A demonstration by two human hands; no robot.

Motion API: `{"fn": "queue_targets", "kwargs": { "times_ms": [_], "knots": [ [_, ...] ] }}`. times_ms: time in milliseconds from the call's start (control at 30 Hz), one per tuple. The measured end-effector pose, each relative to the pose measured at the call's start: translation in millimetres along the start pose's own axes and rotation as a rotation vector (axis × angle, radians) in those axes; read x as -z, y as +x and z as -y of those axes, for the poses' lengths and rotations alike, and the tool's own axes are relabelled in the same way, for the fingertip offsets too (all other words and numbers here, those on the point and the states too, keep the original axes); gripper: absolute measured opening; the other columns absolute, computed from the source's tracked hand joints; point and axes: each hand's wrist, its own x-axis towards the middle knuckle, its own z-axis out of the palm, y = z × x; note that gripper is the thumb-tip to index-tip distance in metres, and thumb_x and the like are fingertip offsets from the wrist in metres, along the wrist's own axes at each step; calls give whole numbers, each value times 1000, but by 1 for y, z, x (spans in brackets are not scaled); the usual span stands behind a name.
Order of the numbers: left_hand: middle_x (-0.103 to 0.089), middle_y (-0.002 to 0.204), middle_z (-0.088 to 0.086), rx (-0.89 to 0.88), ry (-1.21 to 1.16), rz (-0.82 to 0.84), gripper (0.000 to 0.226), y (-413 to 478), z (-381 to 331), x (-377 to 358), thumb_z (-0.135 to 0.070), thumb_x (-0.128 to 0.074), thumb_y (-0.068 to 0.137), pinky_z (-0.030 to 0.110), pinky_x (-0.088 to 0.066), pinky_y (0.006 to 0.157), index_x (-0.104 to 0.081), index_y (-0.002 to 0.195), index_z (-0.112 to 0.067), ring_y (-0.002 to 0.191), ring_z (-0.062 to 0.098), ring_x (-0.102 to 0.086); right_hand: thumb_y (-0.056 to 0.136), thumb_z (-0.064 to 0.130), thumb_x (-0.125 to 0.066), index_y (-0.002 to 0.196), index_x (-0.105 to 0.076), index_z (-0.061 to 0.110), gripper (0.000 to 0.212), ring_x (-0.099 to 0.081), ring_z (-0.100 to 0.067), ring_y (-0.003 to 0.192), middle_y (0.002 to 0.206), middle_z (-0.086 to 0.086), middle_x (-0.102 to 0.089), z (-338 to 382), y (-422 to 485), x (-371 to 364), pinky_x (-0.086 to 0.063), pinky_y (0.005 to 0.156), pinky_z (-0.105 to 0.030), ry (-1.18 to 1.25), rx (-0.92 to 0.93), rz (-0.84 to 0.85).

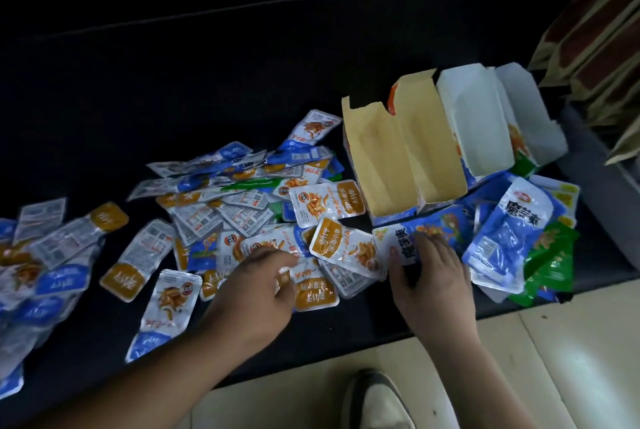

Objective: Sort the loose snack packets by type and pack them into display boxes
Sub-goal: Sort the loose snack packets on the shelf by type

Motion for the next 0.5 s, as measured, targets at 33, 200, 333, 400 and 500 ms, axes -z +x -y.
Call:
{"fn": "queue_targets", "kwargs": {
  "times_ms": [33, 200, 333, 400, 500],
  "knots": [
    [-57, 125, -19, -10, -10, -12, 32, -1, 1, -2, -26, -66, 98, 16, -43, 85, -65, 129, -31, 108, 3, -59, 91, 43, -62, 130, -63, 7, 53, -50, -36, 138, 136, -11, -64, -3, 0, 1, -44, 107, -57, -23, -4, 9],
    [-56, 126, -11, -161, 65, 8, 35, -3, -2, -11, -23, -68, 96, 32, -55, 89, -66, 131, -23, 107, 12, -60, 87, 30, -76, 130, -64, 8, 50, -38, -42, 147, 147, -16, -56, 2, -4, 6, -36, 118, -55, -17, 97, 7],
    [-56, 140, 4, -403, 332, 50, 47, 4, -27, -21, -16, -77, 81, 52, -55, 97, -68, 127, -19, 127, 26, -48, 98, 45, -57, 128, -68, 11, 47, -44, -38, 144, 141, -9, -63, -7, -5, -3, -39, 115, -59, 132, 195, 58],
    [-27, 166, 3, -453, 417, 126, 57, 9, -49, -35, -23, -66, 92, 55, -25, 124, -51, 147, -26, 151, 26, -18, 97, 40, -62, 128, -68, 8, 45, -48, -31, 143, 138, -7, -65, -16, -5, -5, -39, 116, -54, 222, 201, 59],
    [11, 173, -1, -370, 555, 263, 63, 16, -66, -47, -40, -46, 105, 55, 10, 126, -19, 162, -35, 157, 26, 21, 93, 24, -74, 128, -70, 11, 38, -44, -25, 147, 141, -2, -63, -23, -8, 4, -41, 117, -48, 253, 184, 61]
  ]
}}
